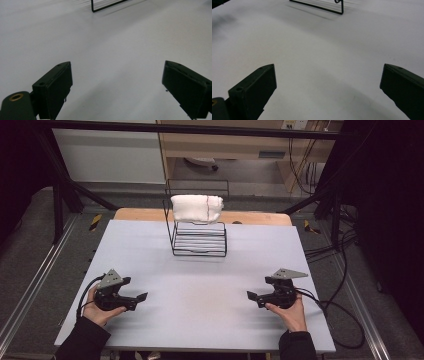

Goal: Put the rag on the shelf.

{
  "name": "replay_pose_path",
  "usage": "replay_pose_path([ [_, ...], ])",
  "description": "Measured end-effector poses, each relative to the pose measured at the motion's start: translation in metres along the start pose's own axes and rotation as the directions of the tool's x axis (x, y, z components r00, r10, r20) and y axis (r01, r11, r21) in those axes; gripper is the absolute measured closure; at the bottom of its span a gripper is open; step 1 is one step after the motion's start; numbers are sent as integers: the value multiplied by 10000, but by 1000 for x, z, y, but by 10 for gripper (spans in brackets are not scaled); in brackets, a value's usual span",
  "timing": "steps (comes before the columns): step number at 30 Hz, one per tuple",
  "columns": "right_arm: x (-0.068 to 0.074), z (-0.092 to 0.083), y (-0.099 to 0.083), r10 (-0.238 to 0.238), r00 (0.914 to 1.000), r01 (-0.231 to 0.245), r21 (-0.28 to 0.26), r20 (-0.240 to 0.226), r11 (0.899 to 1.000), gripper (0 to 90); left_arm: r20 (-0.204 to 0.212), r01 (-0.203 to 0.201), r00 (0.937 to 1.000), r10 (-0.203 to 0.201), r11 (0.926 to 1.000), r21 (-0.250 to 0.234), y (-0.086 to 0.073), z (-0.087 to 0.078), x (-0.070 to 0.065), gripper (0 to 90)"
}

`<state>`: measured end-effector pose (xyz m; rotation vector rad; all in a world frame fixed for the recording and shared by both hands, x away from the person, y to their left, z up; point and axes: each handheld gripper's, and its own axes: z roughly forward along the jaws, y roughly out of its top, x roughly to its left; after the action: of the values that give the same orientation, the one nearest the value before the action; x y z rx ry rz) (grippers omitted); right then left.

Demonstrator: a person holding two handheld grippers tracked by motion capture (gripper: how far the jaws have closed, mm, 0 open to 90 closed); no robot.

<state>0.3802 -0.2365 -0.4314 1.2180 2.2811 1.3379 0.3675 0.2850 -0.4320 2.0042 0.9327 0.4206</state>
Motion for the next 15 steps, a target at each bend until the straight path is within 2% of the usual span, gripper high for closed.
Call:
replay_pose_path([
  [3,-4,-3,-9,12,10000,-13,93,90,10000,14,-66,-28,10000,29,10000,64,-3,0,1,89],
  [7,-7,-6,-16,194,9997,-197,242,154,9995,14,38,157,9999,-157,9999,55,-7,0,2,85],
  [15,-7,-4,-19,197,9998,-198,333,43,9992,12,-24,132,9999,-132,9997,229,-10,2,3,82],
])
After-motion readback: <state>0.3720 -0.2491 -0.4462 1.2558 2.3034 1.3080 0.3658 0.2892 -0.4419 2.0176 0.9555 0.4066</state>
